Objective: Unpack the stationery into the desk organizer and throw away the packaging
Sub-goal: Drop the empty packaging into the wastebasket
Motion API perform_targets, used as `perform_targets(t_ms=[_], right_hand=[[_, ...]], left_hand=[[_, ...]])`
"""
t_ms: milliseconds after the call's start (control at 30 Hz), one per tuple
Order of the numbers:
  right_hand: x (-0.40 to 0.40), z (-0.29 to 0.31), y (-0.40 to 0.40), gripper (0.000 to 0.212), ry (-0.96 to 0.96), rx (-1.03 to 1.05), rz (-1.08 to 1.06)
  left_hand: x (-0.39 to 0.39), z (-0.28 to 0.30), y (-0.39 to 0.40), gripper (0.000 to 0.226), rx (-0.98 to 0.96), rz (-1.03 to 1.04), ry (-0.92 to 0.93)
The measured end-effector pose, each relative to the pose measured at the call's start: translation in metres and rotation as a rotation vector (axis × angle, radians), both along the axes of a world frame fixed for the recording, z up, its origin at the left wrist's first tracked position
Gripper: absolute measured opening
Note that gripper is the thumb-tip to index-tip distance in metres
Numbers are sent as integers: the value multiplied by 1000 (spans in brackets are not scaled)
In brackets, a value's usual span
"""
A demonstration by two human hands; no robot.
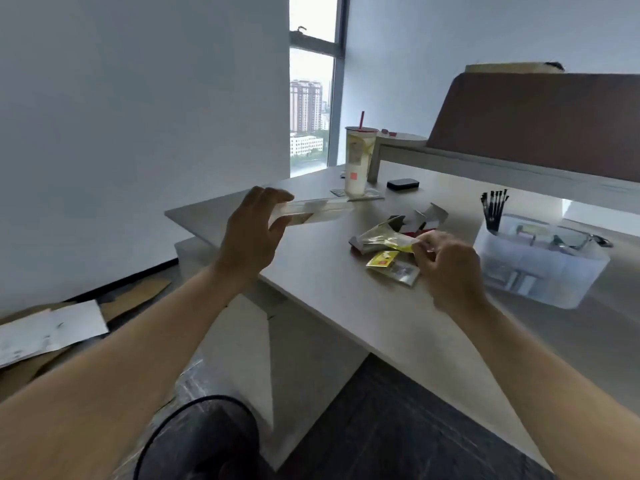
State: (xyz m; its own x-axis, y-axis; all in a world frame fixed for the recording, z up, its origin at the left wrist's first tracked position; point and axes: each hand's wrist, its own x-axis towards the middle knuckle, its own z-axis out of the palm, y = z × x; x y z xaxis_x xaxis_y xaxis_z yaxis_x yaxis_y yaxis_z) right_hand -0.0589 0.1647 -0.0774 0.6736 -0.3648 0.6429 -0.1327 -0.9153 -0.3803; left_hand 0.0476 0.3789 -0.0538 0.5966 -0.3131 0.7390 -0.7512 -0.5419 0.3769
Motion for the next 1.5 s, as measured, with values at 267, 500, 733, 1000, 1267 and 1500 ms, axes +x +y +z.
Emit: perform_targets(t_ms=[267,500,733,1000,1267,1500], right_hand=[[26,-16,142,19,29,163,306],[36,-112,228,8,278,269,473],[60,-224,236,11,640,311,428],[101,-310,234,18,911,298,453],[117,-353,241,44,1128,253,573],[111,-311,237,44,1145,134,590]], left_hand=[[-26,-31,150,30,-95,294,192],[-43,-136,232,25,-69,446,441],[-34,-248,235,26,-46,515,802],[11,-341,209,35,71,547,1019],[30,-377,199,60,323,455,1184],[27,-336,212,43,739,325,1086]])
